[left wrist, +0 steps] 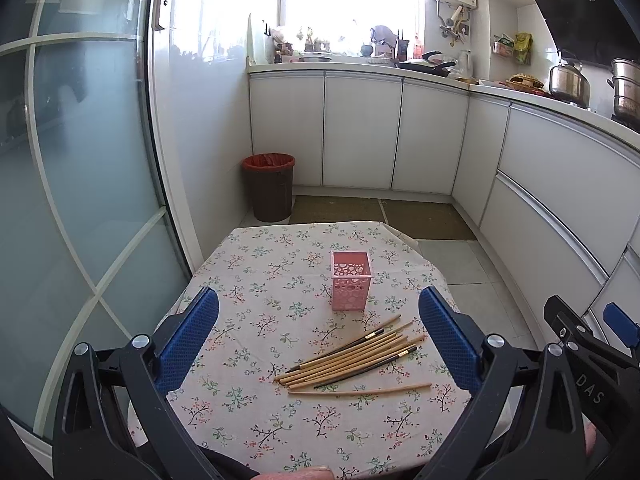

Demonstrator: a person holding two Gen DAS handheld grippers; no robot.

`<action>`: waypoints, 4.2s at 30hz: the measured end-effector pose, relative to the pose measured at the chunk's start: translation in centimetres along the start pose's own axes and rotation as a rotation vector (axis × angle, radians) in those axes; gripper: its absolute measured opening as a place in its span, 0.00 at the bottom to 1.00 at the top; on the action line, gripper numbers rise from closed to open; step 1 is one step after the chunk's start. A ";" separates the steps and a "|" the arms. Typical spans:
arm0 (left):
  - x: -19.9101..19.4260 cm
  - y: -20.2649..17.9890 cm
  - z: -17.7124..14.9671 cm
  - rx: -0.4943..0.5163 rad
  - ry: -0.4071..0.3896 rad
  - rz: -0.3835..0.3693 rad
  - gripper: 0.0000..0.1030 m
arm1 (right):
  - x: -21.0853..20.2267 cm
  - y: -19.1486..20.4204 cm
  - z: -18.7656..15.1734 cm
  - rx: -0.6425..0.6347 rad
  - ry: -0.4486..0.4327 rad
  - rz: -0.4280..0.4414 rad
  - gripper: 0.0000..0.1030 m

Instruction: Organize utensils

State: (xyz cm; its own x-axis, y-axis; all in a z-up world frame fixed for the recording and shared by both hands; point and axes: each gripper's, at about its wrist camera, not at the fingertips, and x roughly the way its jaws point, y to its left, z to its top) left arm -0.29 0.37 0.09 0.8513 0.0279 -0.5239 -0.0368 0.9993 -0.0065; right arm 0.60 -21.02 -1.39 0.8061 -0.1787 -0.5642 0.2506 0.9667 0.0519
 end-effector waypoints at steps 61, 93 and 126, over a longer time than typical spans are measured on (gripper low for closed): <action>33.2 -9.7 -5.8 0.063 0.896 -0.318 0.92 | 24.1 -9.6 -8.6 0.457 0.638 0.136 0.93; 32.0 -11.4 -7.1 0.401 0.674 -0.281 0.14 | 26.9 -8.4 -11.8 0.544 0.839 0.110 0.93; 12.0 4.5 1.4 0.053 0.265 -0.435 0.06 | 24.7 1.5 -10.3 0.534 0.841 0.055 0.07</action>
State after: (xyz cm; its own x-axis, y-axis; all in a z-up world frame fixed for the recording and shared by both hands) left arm 10.44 5.23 -5.04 0.6198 -0.3908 -0.6805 0.3236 0.9173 -0.2322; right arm 15.39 -22.12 -23.73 0.2335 0.2517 -0.9392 0.5991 0.7236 0.3429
